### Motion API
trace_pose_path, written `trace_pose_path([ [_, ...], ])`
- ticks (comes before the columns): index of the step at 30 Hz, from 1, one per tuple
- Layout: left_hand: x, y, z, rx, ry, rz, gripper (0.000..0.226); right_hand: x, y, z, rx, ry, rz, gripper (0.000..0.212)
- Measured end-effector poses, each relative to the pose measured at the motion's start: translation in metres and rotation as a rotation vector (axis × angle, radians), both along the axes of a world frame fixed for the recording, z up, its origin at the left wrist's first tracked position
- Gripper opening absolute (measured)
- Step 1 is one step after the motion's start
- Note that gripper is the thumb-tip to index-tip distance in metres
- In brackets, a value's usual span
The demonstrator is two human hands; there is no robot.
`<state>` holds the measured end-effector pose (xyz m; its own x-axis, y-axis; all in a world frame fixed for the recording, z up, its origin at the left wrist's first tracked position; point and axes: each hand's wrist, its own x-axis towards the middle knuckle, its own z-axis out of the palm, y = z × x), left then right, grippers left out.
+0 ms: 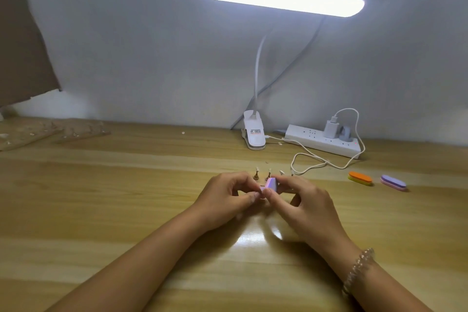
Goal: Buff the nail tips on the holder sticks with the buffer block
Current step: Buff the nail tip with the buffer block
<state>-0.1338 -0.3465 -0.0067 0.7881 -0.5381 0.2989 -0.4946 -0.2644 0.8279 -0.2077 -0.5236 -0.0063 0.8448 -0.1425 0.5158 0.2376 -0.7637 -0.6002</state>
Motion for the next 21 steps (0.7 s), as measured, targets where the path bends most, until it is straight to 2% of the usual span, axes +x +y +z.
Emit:
trace_pose_path([
  [3, 0.0, 0.002, 0.0, -0.016, 0.007, -0.025, 0.014, -0.005, 0.004, 0.0, -0.071, -0.026, 0.062, 0.035],
  [7, -0.002, 0.001, 0.001, -0.018, 0.027, -0.038, 0.01, 0.001, -0.001, 0.002, 0.017, -0.008, 0.008, 0.031],
  [12, -0.001, 0.002, 0.003, -0.015, 0.032, -0.024, 0.019, -0.008, 0.009, 0.0, -0.176, -0.053, 0.044, 0.038],
  [16, -0.002, 0.001, 0.003, -0.039, 0.037, -0.033, 0.018, -0.004, 0.003, 0.005, -0.131, -0.026, -0.059, 0.039],
  [19, 0.0, 0.002, 0.001, -0.047, 0.058, -0.03, 0.021, -0.008, 0.008, 0.002, -0.202, -0.043, -0.018, 0.041],
  [21, 0.001, 0.002, 0.001, -0.059, 0.064, -0.031, 0.022, -0.007, 0.008, 0.003, -0.168, -0.036, -0.038, 0.04],
])
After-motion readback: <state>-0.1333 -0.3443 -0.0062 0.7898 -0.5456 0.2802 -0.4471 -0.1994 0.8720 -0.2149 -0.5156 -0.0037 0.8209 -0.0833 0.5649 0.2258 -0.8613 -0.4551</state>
